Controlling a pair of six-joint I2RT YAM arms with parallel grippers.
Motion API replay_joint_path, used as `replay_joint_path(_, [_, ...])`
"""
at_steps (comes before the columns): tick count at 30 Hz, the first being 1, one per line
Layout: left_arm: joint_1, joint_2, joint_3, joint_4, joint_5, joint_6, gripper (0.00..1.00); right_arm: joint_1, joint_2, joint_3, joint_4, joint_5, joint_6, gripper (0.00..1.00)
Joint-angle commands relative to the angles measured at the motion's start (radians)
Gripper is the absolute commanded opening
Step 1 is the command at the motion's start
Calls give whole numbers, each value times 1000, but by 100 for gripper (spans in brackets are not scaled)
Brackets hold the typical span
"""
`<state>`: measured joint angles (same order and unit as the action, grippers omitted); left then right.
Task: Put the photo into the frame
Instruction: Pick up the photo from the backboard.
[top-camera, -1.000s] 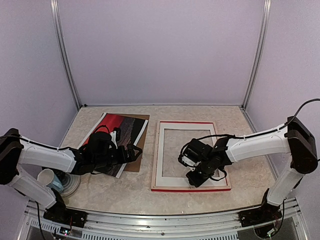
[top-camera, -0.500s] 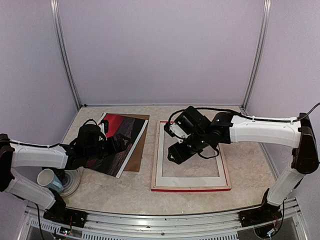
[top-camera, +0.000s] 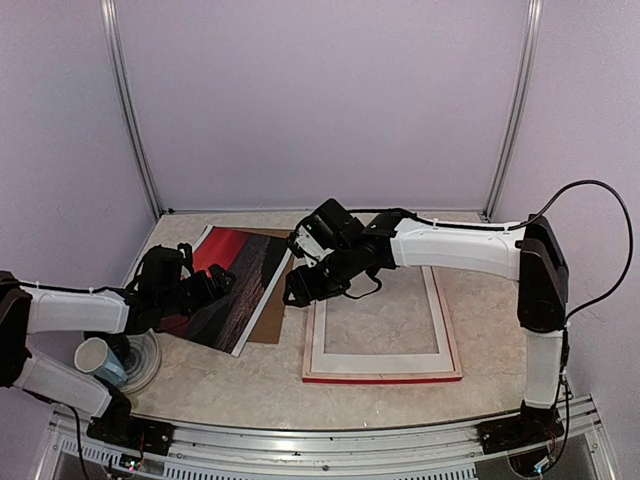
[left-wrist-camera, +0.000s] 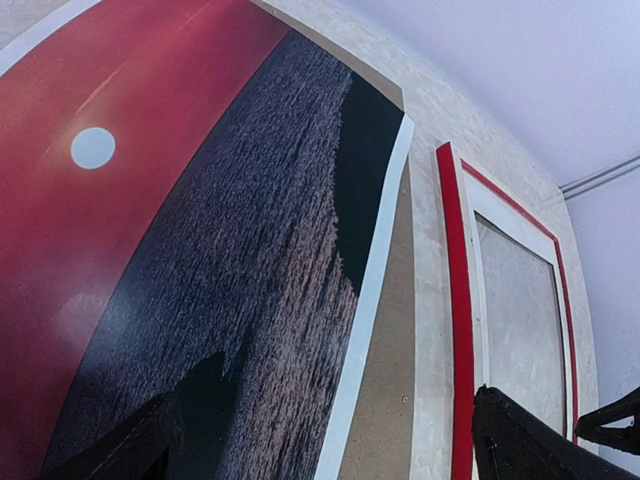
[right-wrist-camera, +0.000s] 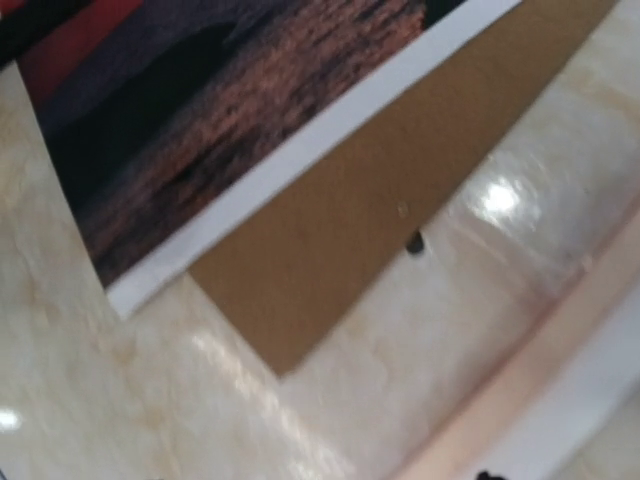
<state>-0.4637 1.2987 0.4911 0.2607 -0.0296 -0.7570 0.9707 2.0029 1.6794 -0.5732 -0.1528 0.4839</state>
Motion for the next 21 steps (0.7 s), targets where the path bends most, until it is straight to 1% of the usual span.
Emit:
replay_joint_path(1, [17,29,-35,22,22,-13,99,-44,72,69,64,-110,78,65])
replay_joint_path(3, [24,45,-52,45,23,-20,99,-55,100,82,83,-135,100,65])
replay_joint_path(17, [23,211,-70,182,135,-50,99,-109,216,175,103,-128,153,66])
replay_joint_path(21, [-8,250,-65,211,147,-65,99,-119,243,174,137,-161,190,66])
